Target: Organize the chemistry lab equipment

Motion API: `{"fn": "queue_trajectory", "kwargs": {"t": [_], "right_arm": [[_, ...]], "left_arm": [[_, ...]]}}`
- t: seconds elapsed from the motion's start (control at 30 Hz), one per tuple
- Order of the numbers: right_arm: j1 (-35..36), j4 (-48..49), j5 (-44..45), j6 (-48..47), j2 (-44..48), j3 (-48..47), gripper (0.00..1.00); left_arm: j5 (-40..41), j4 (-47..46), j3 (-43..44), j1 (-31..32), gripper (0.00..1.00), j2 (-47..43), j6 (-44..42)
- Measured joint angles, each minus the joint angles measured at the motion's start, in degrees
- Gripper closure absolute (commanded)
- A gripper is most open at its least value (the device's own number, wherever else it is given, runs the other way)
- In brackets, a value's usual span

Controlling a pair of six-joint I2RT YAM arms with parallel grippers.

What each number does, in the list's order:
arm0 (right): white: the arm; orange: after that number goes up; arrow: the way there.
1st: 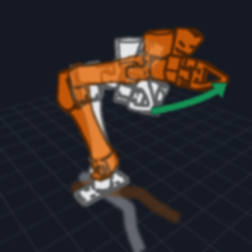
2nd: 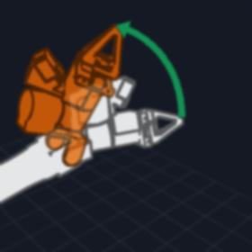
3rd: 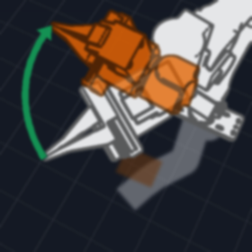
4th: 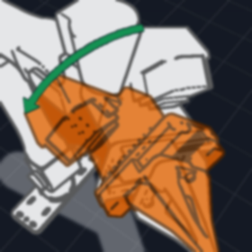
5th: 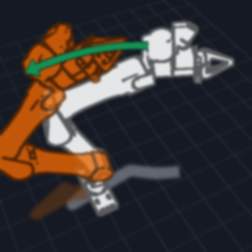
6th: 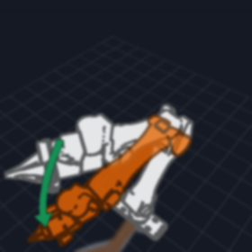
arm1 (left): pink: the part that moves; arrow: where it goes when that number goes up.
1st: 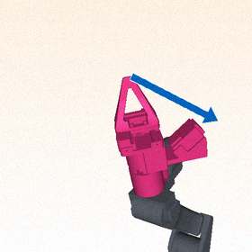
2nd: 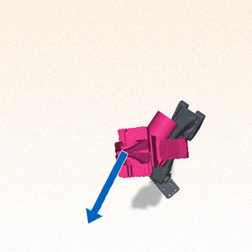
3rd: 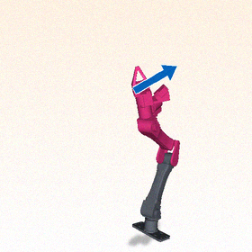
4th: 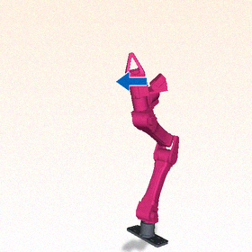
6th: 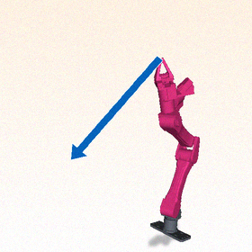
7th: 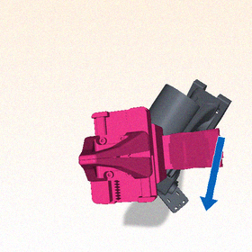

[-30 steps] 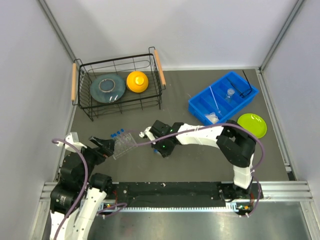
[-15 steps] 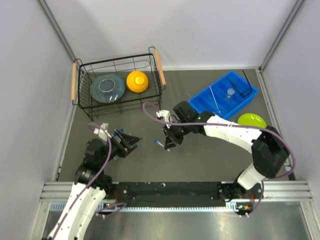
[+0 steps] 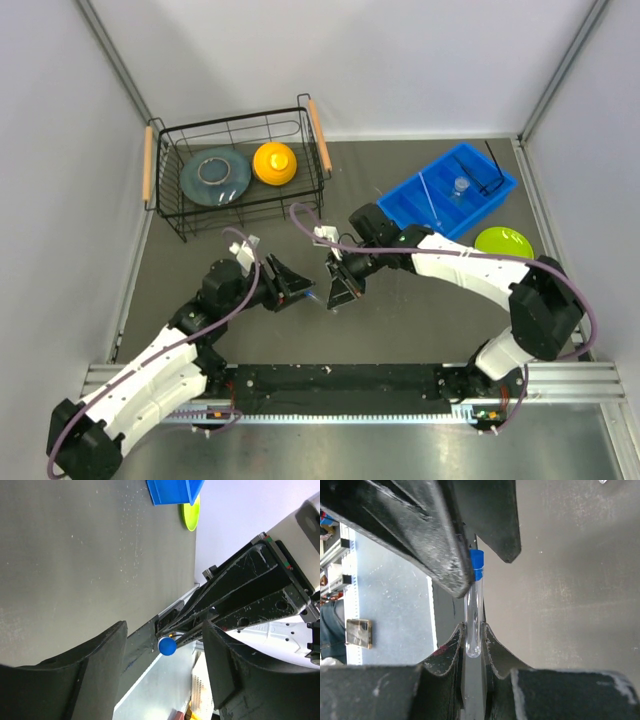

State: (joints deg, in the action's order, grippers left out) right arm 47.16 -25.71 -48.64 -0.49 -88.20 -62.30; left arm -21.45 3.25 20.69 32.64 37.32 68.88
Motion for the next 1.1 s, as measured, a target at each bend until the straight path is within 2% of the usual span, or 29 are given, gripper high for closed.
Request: {"fn": "queue_trajectory", "kwargs": {"t": [0.4, 0.73, 1.0, 1.1], "right_arm": [[-0.07, -0.02, -0.46, -0.61, 1.16, 0.5, 0.94], [-0.37, 0.0, -0.28, -0.94, 1.16, 0.5, 0.94], [-0.72, -0.02, -0.04, -0.94, 1.16, 0.5, 0.94], [-0.85, -0.02, 0.0, -0.96, 1.16, 0.5, 0.94]], "left_arm": [[1.62, -1.16, 1.2, 2.6, 0.56, 2.34, -0.04], [1.6, -1.2, 1.22, 3.93, 0.61, 2.86, 0.02], [1.64, -1.2, 1.4, 4.66, 0.69, 3.34, 0.0], [1.64, -1.2, 1.51, 4.68, 0.8, 3.37, -0.02]]}}
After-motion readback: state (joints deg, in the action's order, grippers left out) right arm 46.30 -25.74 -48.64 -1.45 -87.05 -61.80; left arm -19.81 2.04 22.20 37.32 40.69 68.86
